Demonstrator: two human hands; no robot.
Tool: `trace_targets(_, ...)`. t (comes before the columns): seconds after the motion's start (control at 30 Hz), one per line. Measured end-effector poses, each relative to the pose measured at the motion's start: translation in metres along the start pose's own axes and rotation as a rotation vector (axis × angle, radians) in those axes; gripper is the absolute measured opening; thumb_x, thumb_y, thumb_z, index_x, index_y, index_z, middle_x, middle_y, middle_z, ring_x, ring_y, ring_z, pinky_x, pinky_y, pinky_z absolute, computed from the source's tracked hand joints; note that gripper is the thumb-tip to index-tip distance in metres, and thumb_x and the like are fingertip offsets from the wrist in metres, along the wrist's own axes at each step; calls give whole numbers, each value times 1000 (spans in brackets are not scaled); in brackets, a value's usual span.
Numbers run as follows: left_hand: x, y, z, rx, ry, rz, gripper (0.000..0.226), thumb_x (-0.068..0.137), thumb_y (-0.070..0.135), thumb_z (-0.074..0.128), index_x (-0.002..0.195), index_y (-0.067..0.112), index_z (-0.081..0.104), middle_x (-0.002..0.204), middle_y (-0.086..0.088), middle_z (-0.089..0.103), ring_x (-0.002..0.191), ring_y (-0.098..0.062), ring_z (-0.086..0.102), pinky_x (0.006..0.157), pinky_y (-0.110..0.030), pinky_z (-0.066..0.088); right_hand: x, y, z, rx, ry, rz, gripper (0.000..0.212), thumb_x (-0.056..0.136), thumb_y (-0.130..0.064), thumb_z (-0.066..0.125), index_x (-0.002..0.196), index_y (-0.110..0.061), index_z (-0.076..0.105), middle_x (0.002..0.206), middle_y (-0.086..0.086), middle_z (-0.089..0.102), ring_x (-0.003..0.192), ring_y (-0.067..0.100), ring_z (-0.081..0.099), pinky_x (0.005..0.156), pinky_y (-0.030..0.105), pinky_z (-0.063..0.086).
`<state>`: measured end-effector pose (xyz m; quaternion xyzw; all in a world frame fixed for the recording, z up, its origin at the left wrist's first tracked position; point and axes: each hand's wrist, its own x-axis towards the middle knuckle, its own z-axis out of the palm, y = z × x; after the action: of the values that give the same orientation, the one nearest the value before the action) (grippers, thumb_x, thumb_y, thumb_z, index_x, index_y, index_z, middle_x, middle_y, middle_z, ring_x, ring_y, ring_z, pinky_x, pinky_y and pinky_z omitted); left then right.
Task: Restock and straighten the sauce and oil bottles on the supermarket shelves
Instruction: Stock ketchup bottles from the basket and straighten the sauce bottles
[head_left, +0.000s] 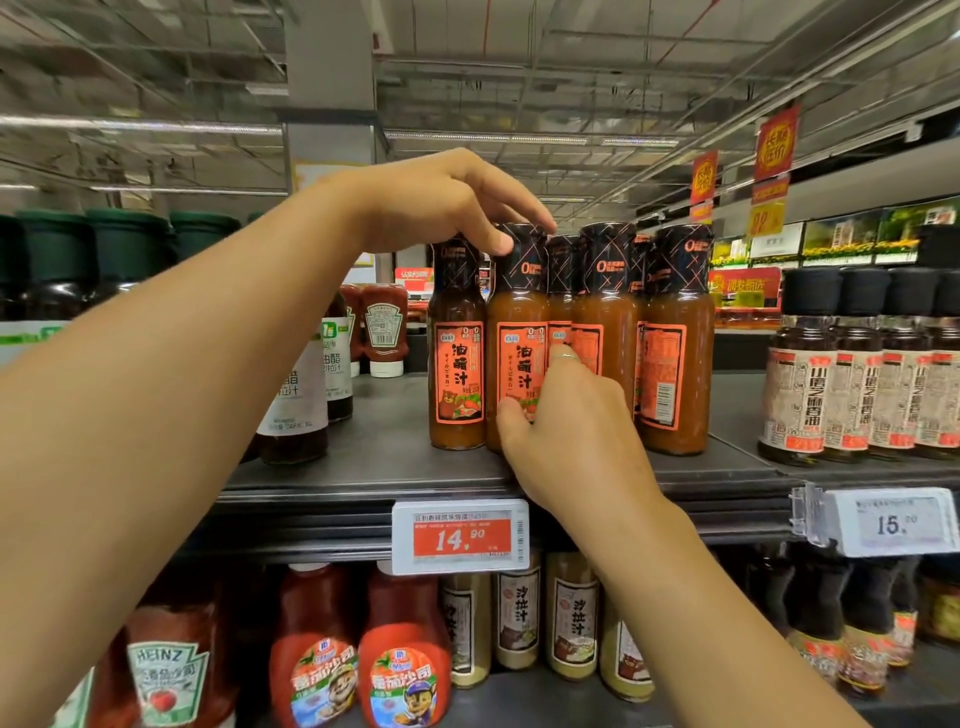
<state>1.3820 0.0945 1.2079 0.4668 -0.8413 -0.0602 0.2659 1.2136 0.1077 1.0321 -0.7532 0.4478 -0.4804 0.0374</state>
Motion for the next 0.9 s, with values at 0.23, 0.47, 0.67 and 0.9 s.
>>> trace_targets(0.23, -9, -10, -2, 41, 36, -159, 56, 71, 35, 84, 124, 31, 66, 117, 3, 70, 104, -18, 70, 76, -33, 62, 8, -1, 2, -50, 22, 16, 41, 93, -36, 72, 122, -14, 54, 99, 1, 63, 85, 22, 64, 54, 18, 37)
trace_targets(0.47, -27, -12, -5, 62, 50, -179, 43, 74, 43, 78, 113, 27, 71, 109, 5, 74, 99, -14, 73, 80, -31, 62, 16, -6, 2, -60, -28, 49, 46, 85, -44, 78, 110, -15, 52, 84, -5, 54, 83, 23, 63, 61, 30, 48)
trace_targets(0.67, -35, -4, -2, 162, 73, -183, 57, 87, 42, 72, 140, 28, 56, 129, 5, 62, 114, -16, 64, 98, -43, 55, 18, -9, 2, -2, -36, 54, 66, 83, -42, 80, 129, -7, 49, 109, 6, 67, 97, 27, 68, 69, 30, 51)
trace_targets(0.9, -45, 7, 6, 216, 114, -150, 46, 94, 42, 66, 138, 29, 58, 116, 15, 68, 102, -1, 66, 91, -29, 52, 15, -5, -3, 2, -46, 27, 60, 84, -43, 78, 125, -10, 50, 99, 0, 64, 85, 20, 65, 56, 24, 47)
